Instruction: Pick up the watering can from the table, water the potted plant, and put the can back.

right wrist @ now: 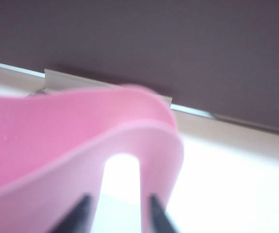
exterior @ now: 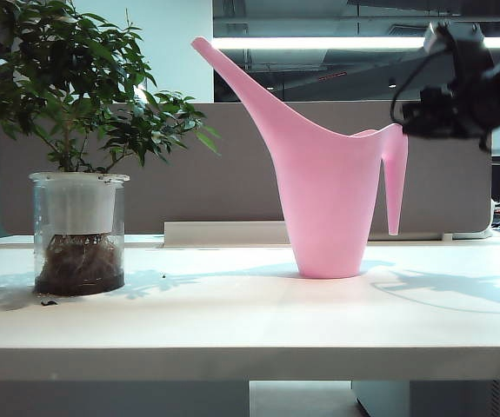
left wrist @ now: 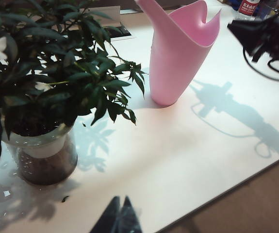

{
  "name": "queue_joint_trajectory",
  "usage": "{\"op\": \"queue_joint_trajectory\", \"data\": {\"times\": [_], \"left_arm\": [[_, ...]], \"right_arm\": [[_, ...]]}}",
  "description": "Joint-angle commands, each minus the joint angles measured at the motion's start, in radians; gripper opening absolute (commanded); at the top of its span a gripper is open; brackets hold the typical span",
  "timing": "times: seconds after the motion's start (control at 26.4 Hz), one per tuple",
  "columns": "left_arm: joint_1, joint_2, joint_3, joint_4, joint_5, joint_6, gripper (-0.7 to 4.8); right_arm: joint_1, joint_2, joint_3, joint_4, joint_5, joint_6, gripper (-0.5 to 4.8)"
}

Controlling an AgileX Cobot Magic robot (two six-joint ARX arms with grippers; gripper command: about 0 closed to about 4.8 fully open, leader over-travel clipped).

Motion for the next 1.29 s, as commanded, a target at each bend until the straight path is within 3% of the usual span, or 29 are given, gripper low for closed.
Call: {"op": "queue_joint_trajectory", "data": {"times": [0.04,0.27,0.42,0.64,1.18,1.29], "left_arm": [[0.002,-0.002,0.002,0.005,0.001,0.002,0.03],[0.002,-0.002,0.002,0.004,0.001,-0.003,0.03],[0.002,-0.002,0.002,0.004,0.002,-0.003,0.03],[0.002,-0.002,0.002,0.005,0.001,-0.003,0.03],[0.002,-0.002,0.002,-0.001,0.002,-0.029,0.03],[0.002,-0.002,0.002,-0.001,0.002,-0.028,0.03]], "right_arm": [[-0.009,0.040,-0.007,0.094,-0.016,0.001,2.18],[-0.051,0.129,0.027,0.117,-0.041,0.001,2.35],[-0.089,0.191,0.073,0.117,-0.156,0.001,2.36],[-0.109,0.239,0.124,0.117,-0.243,-0.033,2.58],[-0.086,0.387,0.344,0.067,-0.304,-0.054,2.74],[-0.074,0.409,0.381,0.054,-0.303,-0.054,2.51]]}}
